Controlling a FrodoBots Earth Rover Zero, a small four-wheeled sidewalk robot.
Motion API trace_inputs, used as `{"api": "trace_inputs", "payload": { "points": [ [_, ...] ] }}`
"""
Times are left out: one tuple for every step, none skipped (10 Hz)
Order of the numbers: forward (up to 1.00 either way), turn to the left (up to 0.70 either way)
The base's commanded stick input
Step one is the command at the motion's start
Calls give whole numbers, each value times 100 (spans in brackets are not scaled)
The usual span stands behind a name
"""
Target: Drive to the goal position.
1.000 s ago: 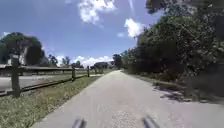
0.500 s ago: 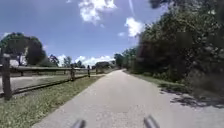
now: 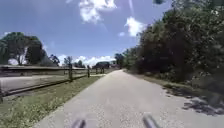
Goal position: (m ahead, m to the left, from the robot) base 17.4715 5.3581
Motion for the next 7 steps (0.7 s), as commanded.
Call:
{"api": "trace_inputs", "payload": {
  "points": [
    [50,0],
    [50,0],
    [50,0],
    [50,0],
    [50,0],
    [50,0],
    [50,0]
  ]
}}
